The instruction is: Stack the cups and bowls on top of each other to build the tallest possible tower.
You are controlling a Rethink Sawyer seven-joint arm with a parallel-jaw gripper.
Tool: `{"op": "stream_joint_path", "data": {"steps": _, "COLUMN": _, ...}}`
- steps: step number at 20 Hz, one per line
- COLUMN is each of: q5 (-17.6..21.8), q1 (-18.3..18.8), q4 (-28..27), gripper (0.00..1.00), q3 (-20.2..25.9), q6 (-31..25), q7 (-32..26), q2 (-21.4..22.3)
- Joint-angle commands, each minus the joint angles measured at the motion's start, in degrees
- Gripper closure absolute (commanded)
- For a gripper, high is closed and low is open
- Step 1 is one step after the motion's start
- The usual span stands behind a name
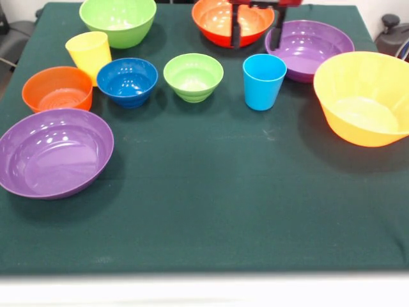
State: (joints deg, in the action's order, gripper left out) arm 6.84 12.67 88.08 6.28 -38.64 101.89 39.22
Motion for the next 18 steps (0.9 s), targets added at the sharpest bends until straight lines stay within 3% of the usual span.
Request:
{"op": "stream_joint_path", "data": {"steps": 1, "q5": -1.59, "q1": -3.04, "q4": -1.12, "gripper": 0.0, "q3": 4.36, "q6": 0.41, "q7": 6.72, "q2": -4.51}}
{"op": "stream_joint_path", "data": {"steps": 9, "q5": -4.07, "q1": -8.8, "q4": -0.74, "gripper": 0.0, "q3": 1.75, "q6": 0.98, "q7": 12.18, "q2": -4.15}}
{"op": "stream_joint_path", "data": {"steps": 18, "q5": -7.15, "q1": -13.15, "q4": 0.07, "gripper": 0.0, "q3": -0.08, "q6": 6.37, "q7": 15.23, "q2": -6.51}}
